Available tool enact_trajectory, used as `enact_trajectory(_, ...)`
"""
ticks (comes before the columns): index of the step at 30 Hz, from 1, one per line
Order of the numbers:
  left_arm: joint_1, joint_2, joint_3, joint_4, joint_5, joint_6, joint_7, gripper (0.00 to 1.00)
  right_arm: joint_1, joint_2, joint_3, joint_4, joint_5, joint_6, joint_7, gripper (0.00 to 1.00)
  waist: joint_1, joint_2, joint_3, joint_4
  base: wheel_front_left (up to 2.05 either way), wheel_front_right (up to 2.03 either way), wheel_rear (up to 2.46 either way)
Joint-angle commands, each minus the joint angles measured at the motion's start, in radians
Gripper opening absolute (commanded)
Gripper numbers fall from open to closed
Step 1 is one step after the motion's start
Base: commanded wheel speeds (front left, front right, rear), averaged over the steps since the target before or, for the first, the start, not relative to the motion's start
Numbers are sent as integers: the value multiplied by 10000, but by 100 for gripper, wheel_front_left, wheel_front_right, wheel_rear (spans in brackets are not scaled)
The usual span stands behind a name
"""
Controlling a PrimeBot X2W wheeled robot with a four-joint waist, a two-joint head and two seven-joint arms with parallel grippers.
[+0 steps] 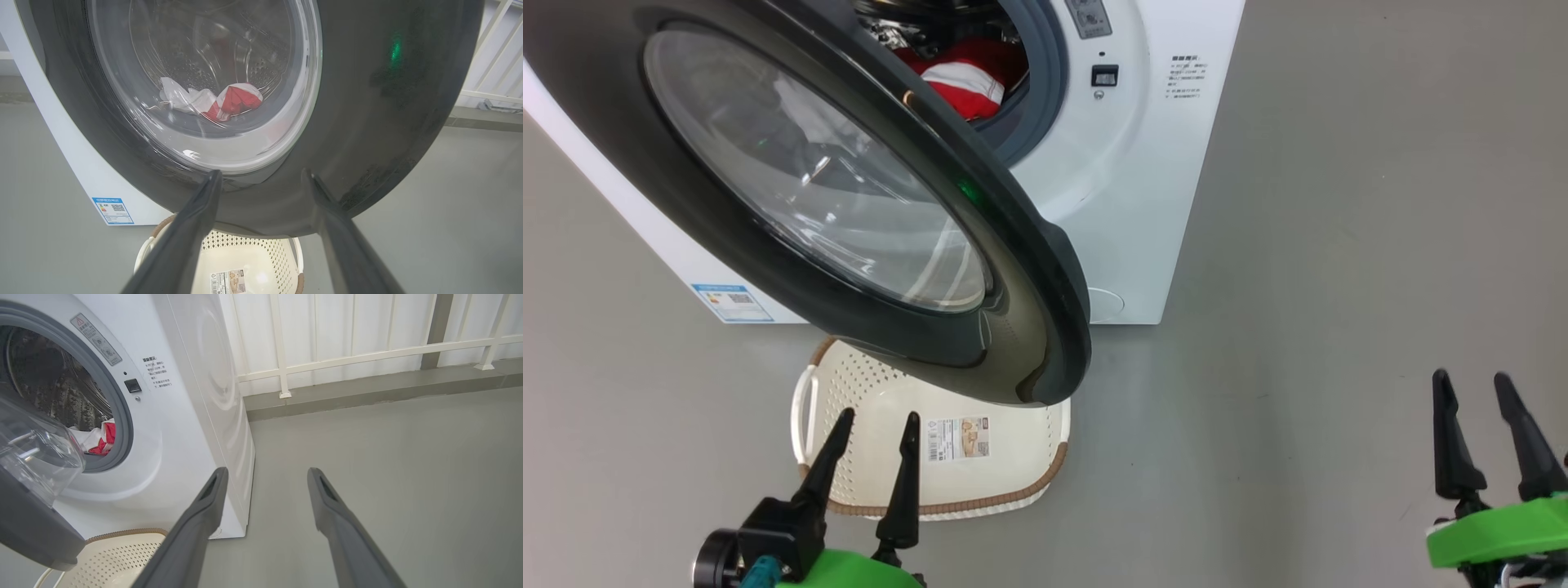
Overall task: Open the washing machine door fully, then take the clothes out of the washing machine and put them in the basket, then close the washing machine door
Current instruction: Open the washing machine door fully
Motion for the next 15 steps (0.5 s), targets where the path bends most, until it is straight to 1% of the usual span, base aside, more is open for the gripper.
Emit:
enact_trajectory(1, 28, 104, 341, -283, 109, 26, -118, 100, 1, -95, 196, -185, -165, 35, -64, 100, 0, 0, 11, -1, 0, 0, 0)
enact_trajectory(15, -13, 104, 308, -317, 87, 51, -118, 100, -94, -9, 238, -152, -166, 35, -64, 100, 0, 0, 85, 8, 0, 0, 0)
